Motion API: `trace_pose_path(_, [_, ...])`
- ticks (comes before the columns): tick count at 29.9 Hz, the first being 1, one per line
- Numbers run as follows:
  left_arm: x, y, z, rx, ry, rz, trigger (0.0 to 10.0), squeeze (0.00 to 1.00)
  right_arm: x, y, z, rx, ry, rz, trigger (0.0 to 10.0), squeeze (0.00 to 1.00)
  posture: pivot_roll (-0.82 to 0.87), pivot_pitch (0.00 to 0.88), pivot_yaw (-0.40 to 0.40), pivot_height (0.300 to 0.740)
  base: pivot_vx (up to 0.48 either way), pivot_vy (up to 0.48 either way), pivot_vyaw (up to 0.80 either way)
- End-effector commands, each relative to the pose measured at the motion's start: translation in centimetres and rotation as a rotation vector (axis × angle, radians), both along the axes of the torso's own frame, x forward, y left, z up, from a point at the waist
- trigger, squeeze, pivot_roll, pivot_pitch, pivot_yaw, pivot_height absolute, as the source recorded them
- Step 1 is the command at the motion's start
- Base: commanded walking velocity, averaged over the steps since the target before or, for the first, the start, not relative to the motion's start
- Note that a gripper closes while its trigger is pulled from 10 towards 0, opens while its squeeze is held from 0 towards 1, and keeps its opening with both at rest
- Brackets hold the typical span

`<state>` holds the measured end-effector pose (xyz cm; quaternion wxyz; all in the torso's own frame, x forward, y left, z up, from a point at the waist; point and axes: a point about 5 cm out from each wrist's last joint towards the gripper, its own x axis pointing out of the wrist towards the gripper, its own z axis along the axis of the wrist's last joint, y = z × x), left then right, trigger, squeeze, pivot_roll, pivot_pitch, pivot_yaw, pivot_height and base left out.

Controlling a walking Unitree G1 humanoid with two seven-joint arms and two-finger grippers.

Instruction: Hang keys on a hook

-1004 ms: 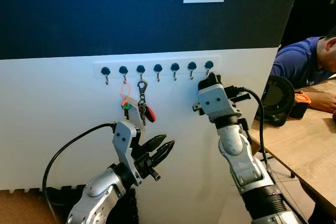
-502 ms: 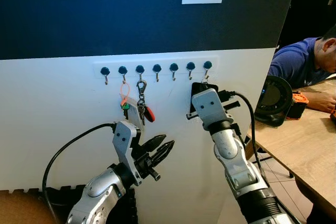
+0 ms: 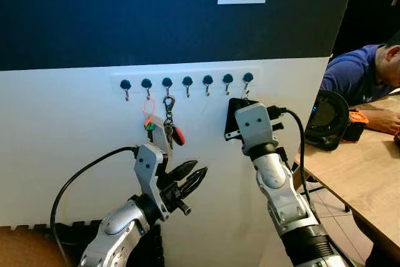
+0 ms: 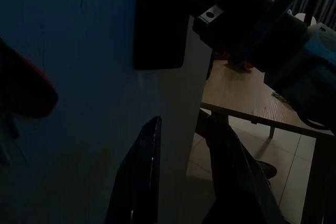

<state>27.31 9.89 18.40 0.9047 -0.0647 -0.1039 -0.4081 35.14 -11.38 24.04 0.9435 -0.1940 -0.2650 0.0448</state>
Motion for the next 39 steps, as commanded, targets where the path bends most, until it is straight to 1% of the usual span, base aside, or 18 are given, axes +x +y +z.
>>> trace_pose_path(1, [0.2, 0.2, 0.0, 0.015, -0.006, 0.014, 10.0, 0.00, 0.0, -0.1, -1.1, -0.008, 0.037, -0.020, 10.0, 1.00, 0.07, 0.038, 0.015, 0.740, 0.000, 0.000, 0.00])
trace_pose_path(3, [0.2, 0.1, 0.0, 0.016, -0.005, 0.015, 10.0, 0.00, 0.0, -0.2, -1.2, -0.013, 0.040, -0.029, 10.0, 1.00, 0.07, 0.038, 0.015, 0.740, 0.000, 0.000, 0.00])
trace_pose_path(4, [0.2, 0.1, -0.3, 0.018, 0.001, 0.021, 10.0, 0.00, -0.3, -0.4, -1.8, -0.009, 0.048, -0.039, 10.0, 0.00, 0.07, 0.035, 0.013, 0.740, 0.000, 0.000, 0.00])
trace_pose_path(7, [0.3, 0.2, -0.7, 0.019, 0.014, 0.035, 10.0, 0.00, -0.8, -0.9, -3.0, 0.002, 0.070, -0.053, 10.0, 0.00, 0.07, 0.035, 0.012, 0.740, 0.000, 0.000, 0.00])
trace_pose_path(10, [0.3, 0.2, -0.9, 0.012, 0.020, 0.051, 10.0, 0.00, -2.2, -1.7, -4.3, 0.000, 0.059, -0.069, 10.0, 0.00, 0.07, 0.033, 0.012, 0.740, 0.000, 0.000, 0.00])
trace_pose_path(18, [0.5, 0.2, -0.7, -0.002, 0.013, 0.055, 10.0, 0.00, -3.7, -2.1, -2.6, 0.019, -0.096, -0.071, 10.0, 0.00, 0.06, 0.029, 0.022, 0.740, 0.000, 0.000, 0.00])
trace_pose_path(22, [0.6, 0.2, -0.8, 0.004, 0.014, 0.055, 10.0, 0.00, -3.6, -2.0, -2.7, 0.007, -0.094, -0.064, 10.0, 0.00, 0.06, 0.029, 0.022, 0.740, 0.000, 0.000, 0.00])
trace_pose_path(24, [1.0, 0.5, -2.0, 0.051, 0.061, 0.115, 10.0, 0.00, -3.6, -1.6, -5.1, -0.019, 0.013, -0.014, 10.0, 0.00, 0.06, 0.029, 0.020, 0.740, 0.000, 0.000, 0.00])
trace_pose_path(25, [1.0, 0.5, -2.0, 0.051, 0.061, 0.115, 10.0, 0.00, -3.6, -1.6, -5.1, -0.019, 0.013, -0.014, 10.0, 0.00, 0.06, 0.029, 0.020, 0.740, 0.000, 0.000, 0.00])
trace_pose_path(27, [1.8, 1.4, -5.0, 0.202, 0.167, 0.233, 10.0, 0.00, -4.0, -1.0, -8.9, -0.021, 0.188, 0.076, 10.0, 0.00, 0.06, 0.027, 0.017, 0.740, 0.000, 0.000, 0.00])
trace_pose_path(28, [1.8, 1.4, -5.0, 0.202, 0.167, 0.233, 10.0, 0.00, -4.0, -1.0, -8.9, -0.021, 0.188, 0.076, 10.0, 0.00, 0.06, 0.027, 0.017, 0.740, 0.000, 0.000, 0.00])
trace_pose_path(29, [2.1, 3.1, -9.1, 0.349, 0.318, 0.367, 10.0, 0.00, -5.0, -0.7, -14.1, 0.006, 0.428, 0.136, 10.0, 0.00, 0.05, 0.024, 0.017, 0.740, 0.000, 0.000, 0.00])
trace_pose_path(30, [1.9, 3.6, -10.2, 0.375, 0.363, 0.399, 10.0, 0.00, -5.5, -0.8, -15.5, 0.018, 0.493, 0.144, 10.0, 0.00, 0.05, 0.024, 0.017, 0.740, 0.000, 0.000, 0.00])
trace_pose_path(31, [1.9, 3.6, -10.2, 0.375, 0.363, 0.399, 10.0, 0.00, -5.5, -0.8, -15.5, 0.018, 0.493, 0.144, 10.0, 0.00, 0.05, 0.024, 0.017, 0.740, 0.000, 0.000, 0.00])
trace_pose_path(33, [1.0, 4.9, -13.6, 0.465, 0.487, 0.463, 10.0, 0.00, -7.2, -1.5, -20.3, 0.062, 0.728, 0.119, 10.0, 0.00, 0.05, 0.020, 0.014, 0.740, 0.000, 0.000, 0.00])
trace_pose_path(34, [1.0, 4.9, -13.6, 0.465, 0.487, 0.463, 10.0, 0.00, -7.2, -1.5, -20.3, 0.062, 0.728, 0.119, 10.0, 0.00, 0.05, 0.020, 0.014, 0.740, 0.000, 0.000, 0.00])
trace_pose_path(35, [0.3, 5.4, -15.3, 0.531, 0.541, 0.474, 10.0, 0.00, -8.2, -1.9, -22.5, 0.096, 0.838, 0.095, 10.0, 0.00, 0.05, 0.019, 0.014, 0.740, 0.000, 0.000, 0.00])
trace_pose_path(39, [-0.5, 5.8, -17.1, 0.606, 0.593, 0.477, 10.0, 0.00, -9.4, -2.4, -24.6, 0.137, 0.945, 0.070, 10.0, 0.00, 0.05, 0.019, 0.014, 0.740, 0.000, 0.000, 0.00])
